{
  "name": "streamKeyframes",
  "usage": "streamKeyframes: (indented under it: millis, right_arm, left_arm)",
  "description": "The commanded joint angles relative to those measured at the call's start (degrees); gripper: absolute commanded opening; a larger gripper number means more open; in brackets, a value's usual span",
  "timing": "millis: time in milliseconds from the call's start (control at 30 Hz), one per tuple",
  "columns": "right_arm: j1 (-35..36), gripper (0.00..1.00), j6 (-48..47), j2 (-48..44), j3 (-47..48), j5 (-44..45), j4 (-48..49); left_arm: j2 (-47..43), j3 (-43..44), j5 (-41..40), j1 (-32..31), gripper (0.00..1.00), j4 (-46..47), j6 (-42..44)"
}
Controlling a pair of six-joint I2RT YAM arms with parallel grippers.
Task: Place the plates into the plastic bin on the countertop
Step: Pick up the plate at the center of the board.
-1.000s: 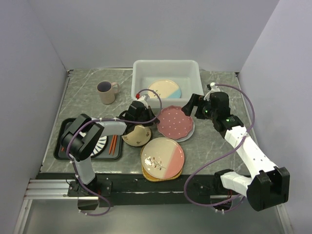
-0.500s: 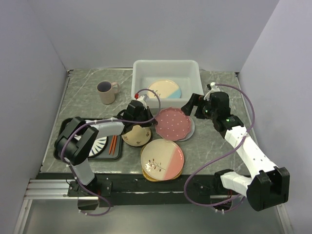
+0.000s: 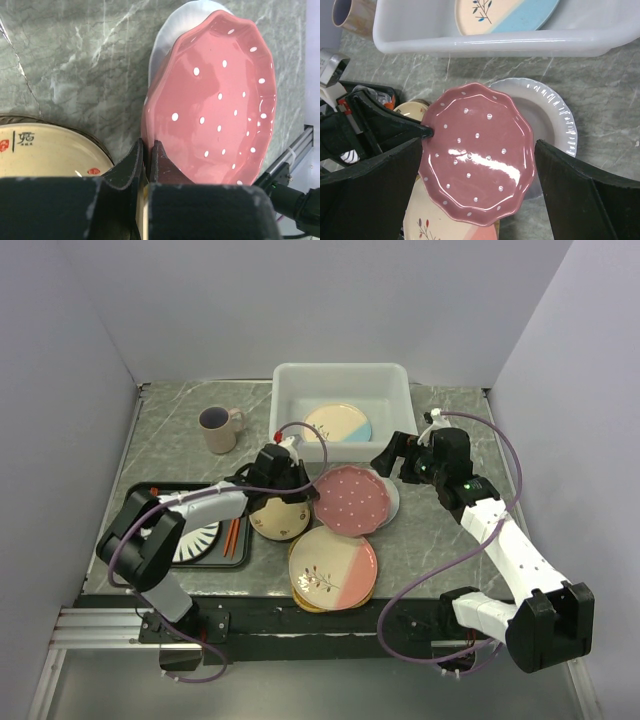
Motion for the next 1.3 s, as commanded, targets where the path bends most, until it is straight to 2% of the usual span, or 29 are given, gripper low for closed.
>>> streamKeyframes:
  millis: [0, 300, 700, 1100, 1267]
  right_arm:
    - [-0.60, 1.00, 0.16, -0.22, 0.38, -1.69, 1.74]
    - [-0.77, 1.00, 1.57, -0.31, -0.14, -4.15, 3.06]
    - [-1.21, 1.00, 4.47, 1.71, -1.20, -11.71, 6.92]
    - [-1.04, 1.00, 7.10, 3.20, -3.92, -15.66, 10.79]
    - [-0.95, 0.97, 8.95, 4.87, -4.98, -18.56, 13.51]
  left_arm:
    - [-6.66, 2.04, 4.38, 0.54, 0.01, 6.39, -1.68]
    - [-11.49, 0.55, 5.70, 3.96, 0.01, 7.18, -3.26]
    - [-15.01, -1.65, 10.53, 7.57, 0.01, 9.99, -5.72]
    - [-16.33, -3.23, 14.05, 8.45, 0.01, 14.21, -8.27]
    - [-16.07, -3.58, 14.75, 8.45, 0.01, 15.18, -9.06]
